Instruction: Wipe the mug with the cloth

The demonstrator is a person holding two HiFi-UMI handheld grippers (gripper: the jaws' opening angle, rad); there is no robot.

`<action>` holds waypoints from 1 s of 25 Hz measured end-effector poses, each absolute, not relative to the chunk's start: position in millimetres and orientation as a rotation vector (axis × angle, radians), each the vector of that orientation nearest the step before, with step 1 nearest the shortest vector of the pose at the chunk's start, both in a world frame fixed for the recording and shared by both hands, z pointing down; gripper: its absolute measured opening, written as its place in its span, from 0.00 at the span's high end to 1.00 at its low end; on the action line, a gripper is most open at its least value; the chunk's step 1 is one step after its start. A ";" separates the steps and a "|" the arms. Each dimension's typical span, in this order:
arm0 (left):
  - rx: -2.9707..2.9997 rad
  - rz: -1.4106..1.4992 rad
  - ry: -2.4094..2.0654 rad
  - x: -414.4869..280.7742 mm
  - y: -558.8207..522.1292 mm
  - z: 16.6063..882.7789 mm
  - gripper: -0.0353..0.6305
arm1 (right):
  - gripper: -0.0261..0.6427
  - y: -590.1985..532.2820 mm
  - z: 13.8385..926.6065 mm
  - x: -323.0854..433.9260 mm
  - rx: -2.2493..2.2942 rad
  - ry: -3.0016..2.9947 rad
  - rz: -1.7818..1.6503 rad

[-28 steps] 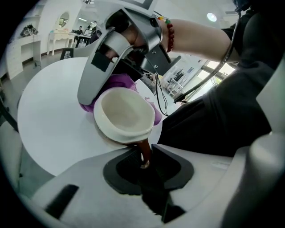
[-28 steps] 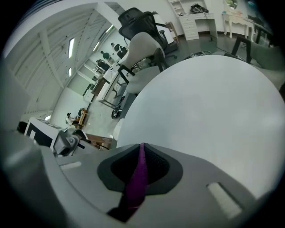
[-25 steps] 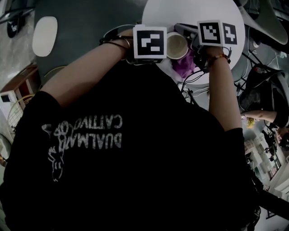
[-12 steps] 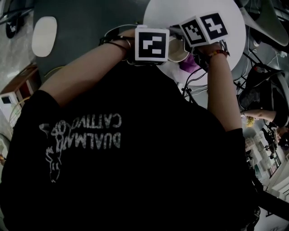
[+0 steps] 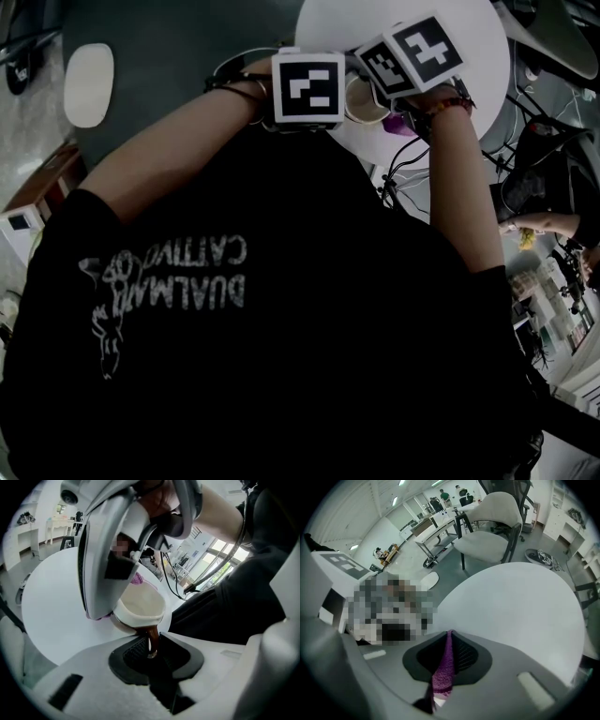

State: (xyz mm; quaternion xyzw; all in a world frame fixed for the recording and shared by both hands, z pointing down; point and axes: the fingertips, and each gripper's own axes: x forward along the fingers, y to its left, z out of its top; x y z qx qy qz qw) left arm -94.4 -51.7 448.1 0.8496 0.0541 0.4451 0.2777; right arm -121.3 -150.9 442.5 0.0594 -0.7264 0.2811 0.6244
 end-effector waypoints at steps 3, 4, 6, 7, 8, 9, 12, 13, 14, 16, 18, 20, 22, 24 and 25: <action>2.310 1.148 0.146 -90.3 -55.6 443.8 0.83 | 0.92 -149.6 439.5 -124.8 0.135 -1.662 0.633; 2.317 1.139 0.146 -89.1 -56.5 443.0 0.83 | 0.92 -148.6 439.0 -125.5 0.134 -1.661 0.633; 2.318 1.138 0.145 -89.2 -56.9 443.4 0.83 | 0.92 -146.1 438.4 -126.4 0.133 -1.659 0.633; 2.322 1.136 0.144 -89.1 -57.0 443.7 0.83 | 0.92 -144.3 438.1 -127.0 0.134 -1.658 0.634; 2.330 1.130 0.143 -88.6 -57.3 443.6 0.83 | 0.92 -142.1 437.5 -127.9 0.136 -1.658 0.637; 2.340 1.122 0.143 -88.1 -57.5 443.3 0.83 | 0.92 -139.4 436.3 -129.4 0.136 -1.660 0.644; 2.379 1.087 0.156 -84.2 -59.8 439.3 0.83 | 0.92 -134.6 428.3 -134.7 0.155 -1.690 0.705; 2.391 1.075 0.160 -82.1 -60.9 437.4 0.83 | 0.92 -135.4 424.3 -134.9 0.177 -1.710 0.739; 2.400 1.068 0.164 -80.2 -61.6 435.7 0.83 | 0.92 -136.9 419.5 -134.1 0.206 -1.733 0.778; 2.411 1.061 0.172 -78.2 -61.4 433.0 0.83 | 0.92 -139.6 408.4 -130.6 0.265 -1.783 0.874; 2.416 1.060 0.174 -79.5 -60.9 431.8 0.83 | 0.92 -142.6 395.2 -128.1 0.319 -1.847 0.989; 2.432 1.061 0.155 -83.7 -62.7 432.7 0.83 | 0.92 -151.3 377.0 -125.0 0.408 -1.950 1.113; 2.461 1.073 0.092 -90.0 -68.9 435.4 0.83 | 0.92 -167.6 350.3 -112.6 0.577 -2.101 1.230; 2.493 1.074 0.012 -89.7 -75.4 435.1 0.83 | 0.92 -186.1 313.4 -88.6 0.776 -2.310 1.347; 2.504 1.067 -0.019 -86.0 -77.7 433.4 0.82 | 0.92 -194.1 293.1 -72.6 0.869 -2.421 1.397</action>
